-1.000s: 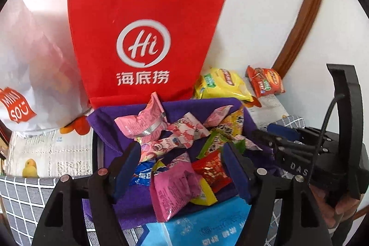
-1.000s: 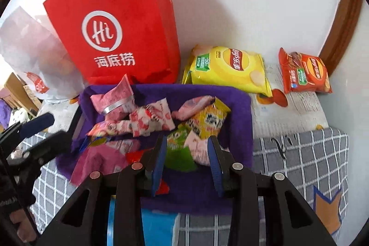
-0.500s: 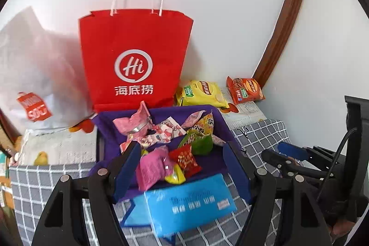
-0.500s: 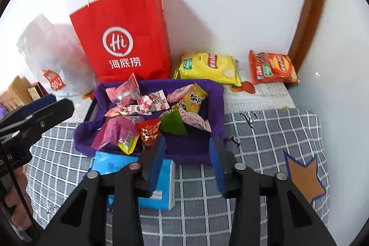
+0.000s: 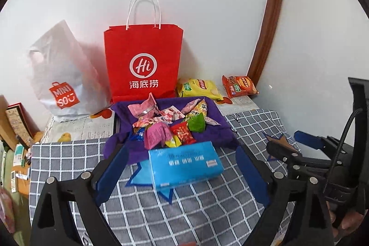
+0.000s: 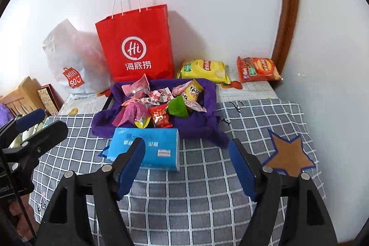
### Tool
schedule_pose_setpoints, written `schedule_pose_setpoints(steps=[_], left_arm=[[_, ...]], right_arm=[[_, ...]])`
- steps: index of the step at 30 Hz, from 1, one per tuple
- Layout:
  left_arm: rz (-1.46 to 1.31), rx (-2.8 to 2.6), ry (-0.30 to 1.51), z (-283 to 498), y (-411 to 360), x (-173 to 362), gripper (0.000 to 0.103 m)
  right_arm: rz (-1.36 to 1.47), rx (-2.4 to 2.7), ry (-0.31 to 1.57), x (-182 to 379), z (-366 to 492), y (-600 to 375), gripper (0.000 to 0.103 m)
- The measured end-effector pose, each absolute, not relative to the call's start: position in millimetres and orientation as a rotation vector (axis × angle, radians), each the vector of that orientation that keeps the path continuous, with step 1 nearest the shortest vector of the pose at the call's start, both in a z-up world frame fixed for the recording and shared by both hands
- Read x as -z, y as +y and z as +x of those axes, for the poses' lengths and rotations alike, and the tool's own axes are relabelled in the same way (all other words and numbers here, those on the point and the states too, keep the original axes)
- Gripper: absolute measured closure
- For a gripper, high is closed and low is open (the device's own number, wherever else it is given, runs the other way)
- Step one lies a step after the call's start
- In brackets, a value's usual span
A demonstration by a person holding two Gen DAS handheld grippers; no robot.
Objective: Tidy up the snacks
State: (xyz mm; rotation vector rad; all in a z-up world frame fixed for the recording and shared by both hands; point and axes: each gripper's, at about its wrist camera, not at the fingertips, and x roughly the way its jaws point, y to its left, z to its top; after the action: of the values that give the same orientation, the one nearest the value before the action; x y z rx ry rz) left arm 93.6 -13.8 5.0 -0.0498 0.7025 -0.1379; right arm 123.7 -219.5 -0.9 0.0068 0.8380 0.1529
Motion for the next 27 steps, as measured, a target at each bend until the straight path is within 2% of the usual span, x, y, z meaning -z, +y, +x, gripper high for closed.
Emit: schedule_pose_setpoints(steps=[3,8,27], left_arm=[[-0.043,0.123,0.694,77,-16,-4,0.008],[-0.044,0.106,0.689,50,-20,-4,0.008],[-0.035,0.07,0.663,-6,-33,-5,0.008]], right_arm=[[0.019,-0.143,0.82,-2,107,-225,0.018],[0.024,-0.122,0.797,-5,81,-233,0.013],[0.048,-0.111,0.741,-10,25,-251,0.013]])
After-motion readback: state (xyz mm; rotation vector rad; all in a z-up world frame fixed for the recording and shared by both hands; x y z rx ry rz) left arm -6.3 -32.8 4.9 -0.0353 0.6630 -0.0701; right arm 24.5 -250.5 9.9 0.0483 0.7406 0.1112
